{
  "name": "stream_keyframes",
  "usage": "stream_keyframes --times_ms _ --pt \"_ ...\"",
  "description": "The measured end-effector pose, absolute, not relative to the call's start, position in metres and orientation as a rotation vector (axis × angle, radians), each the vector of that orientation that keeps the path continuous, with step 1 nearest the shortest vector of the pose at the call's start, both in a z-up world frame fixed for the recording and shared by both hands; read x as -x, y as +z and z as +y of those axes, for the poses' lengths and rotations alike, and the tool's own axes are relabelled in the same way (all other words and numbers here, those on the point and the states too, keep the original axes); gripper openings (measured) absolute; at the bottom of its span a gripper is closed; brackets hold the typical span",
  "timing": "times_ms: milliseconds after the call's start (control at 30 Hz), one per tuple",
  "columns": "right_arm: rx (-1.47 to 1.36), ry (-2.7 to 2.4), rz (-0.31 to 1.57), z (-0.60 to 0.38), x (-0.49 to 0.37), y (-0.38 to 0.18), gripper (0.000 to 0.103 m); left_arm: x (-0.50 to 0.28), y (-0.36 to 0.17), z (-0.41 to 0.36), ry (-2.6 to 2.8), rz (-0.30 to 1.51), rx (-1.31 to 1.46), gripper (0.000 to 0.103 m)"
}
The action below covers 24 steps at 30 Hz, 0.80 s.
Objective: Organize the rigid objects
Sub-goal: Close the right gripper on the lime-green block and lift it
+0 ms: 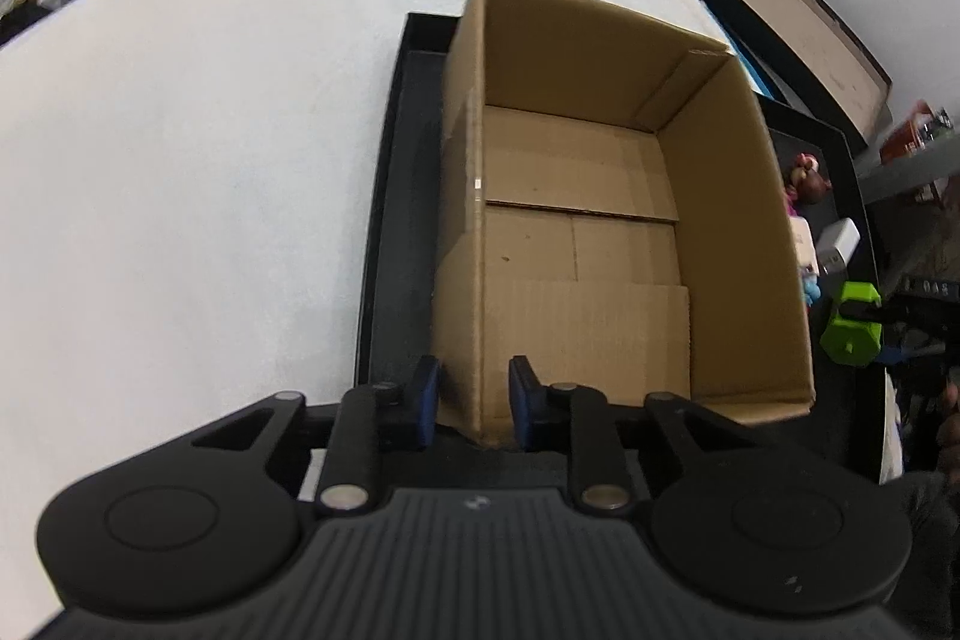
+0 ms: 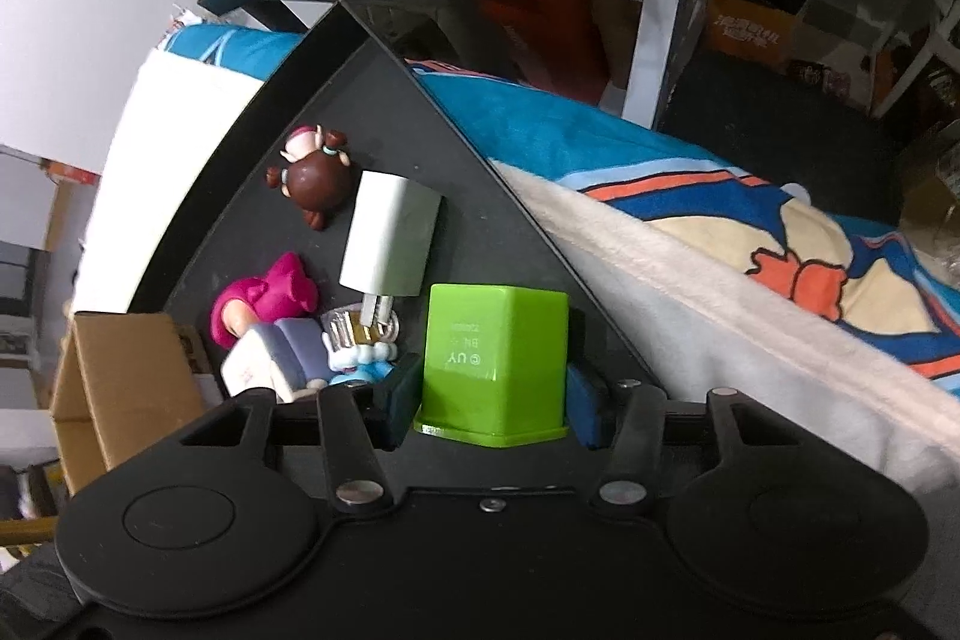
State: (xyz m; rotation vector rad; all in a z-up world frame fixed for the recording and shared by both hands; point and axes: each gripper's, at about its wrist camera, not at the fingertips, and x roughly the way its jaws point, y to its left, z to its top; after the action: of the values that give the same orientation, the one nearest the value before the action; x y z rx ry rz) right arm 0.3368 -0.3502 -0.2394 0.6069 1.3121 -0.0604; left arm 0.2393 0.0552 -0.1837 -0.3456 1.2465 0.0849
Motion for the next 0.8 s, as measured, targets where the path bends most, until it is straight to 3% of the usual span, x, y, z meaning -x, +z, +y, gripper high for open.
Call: stream_keyframes --times_ms 67,800 --pt "-0.583 -0.072 1.301 -0.35 -0.333 -0.236 0.049 -0.239 -0.186 0.059 0.106 1.246 0.372 0.015" --pt "-0.593 0.037 1.162 -0.33 -0.309 -0.155 0.049 -0.228 -0.18 0.059 0.077 1.253 0.385 0.016"
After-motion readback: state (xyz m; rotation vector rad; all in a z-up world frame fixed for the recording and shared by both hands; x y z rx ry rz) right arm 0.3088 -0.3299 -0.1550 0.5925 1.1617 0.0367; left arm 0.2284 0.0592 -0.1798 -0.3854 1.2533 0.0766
